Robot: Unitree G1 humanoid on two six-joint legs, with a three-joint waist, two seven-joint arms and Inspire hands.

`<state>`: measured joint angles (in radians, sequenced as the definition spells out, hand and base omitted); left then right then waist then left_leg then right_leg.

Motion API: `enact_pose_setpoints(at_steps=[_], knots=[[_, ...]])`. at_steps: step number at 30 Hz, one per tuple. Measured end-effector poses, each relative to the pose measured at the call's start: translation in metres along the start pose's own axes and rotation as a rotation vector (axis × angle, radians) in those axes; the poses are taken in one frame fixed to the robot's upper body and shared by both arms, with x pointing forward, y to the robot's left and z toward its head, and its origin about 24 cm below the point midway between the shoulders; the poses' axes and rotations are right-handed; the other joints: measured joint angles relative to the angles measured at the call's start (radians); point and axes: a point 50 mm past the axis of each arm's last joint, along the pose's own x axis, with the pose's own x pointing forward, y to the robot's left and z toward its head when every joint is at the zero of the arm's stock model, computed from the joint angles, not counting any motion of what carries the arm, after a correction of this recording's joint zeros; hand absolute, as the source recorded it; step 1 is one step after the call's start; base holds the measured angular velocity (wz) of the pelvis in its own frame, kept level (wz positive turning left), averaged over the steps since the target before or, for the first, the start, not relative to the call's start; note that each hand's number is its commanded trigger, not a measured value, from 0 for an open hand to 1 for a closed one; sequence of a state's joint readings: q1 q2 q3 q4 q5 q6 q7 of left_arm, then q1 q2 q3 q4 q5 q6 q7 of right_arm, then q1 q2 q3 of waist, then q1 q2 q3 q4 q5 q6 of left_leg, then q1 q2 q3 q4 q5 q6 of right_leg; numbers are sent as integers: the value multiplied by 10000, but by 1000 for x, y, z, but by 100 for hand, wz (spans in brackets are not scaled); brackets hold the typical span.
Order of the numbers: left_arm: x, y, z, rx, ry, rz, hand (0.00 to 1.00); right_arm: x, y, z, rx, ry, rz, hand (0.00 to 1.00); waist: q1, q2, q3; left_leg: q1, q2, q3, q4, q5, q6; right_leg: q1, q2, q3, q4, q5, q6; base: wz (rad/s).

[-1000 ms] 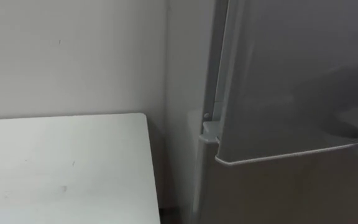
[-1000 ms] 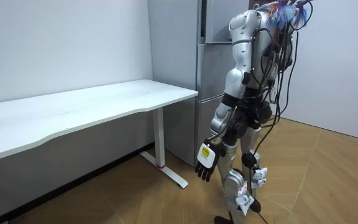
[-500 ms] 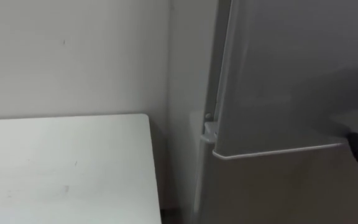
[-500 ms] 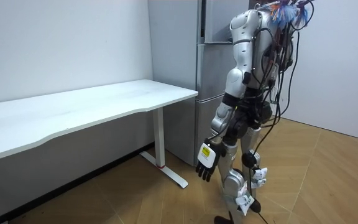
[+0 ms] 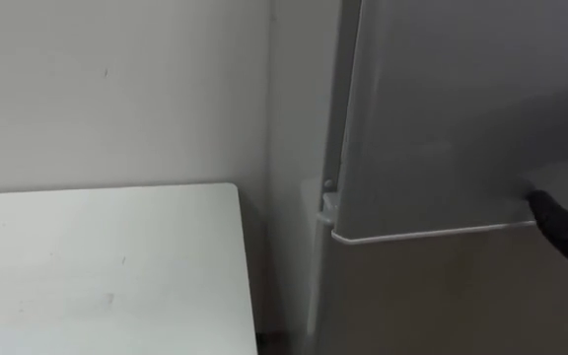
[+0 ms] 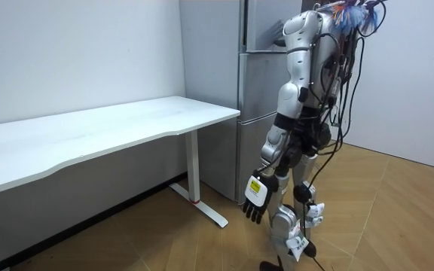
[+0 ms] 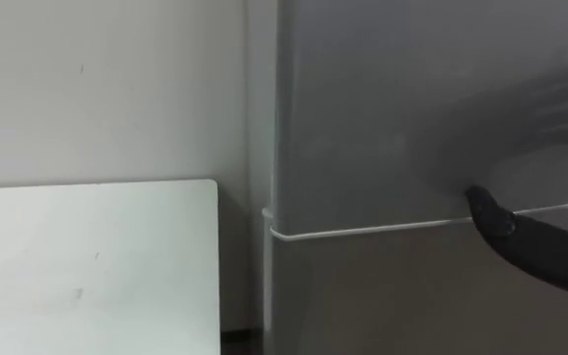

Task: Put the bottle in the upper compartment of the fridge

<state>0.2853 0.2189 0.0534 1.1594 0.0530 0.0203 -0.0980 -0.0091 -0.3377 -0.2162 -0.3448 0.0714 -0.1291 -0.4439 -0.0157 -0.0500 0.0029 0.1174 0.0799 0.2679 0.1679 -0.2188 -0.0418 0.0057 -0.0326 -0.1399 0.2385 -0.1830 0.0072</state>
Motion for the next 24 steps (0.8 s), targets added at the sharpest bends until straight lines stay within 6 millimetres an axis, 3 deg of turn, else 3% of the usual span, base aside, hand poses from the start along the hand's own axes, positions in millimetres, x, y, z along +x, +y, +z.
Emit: enact_pose_setpoints(at_steps=[11,18,24], knots=[[1,-1,3,-17,-44,-41,0,5,13,13,673,-446,16,0,411,-131,-3,123,2,-2,-11,1,0,141,7,-14,-186,63,17,0],[2,-2,9,249,-88,-111,0,11,23,15,928,-456,61,0,421,-111,0,-8,8,-93,18,1,0,163,-14,-173,-175,121,3,2],[2,0,16,521,-12,-45,0,18,31,1,844,-75,130,0,230,-142,32,-87,9,-232,193,-2,7,235,-102,-434,-177,152,12,6]])
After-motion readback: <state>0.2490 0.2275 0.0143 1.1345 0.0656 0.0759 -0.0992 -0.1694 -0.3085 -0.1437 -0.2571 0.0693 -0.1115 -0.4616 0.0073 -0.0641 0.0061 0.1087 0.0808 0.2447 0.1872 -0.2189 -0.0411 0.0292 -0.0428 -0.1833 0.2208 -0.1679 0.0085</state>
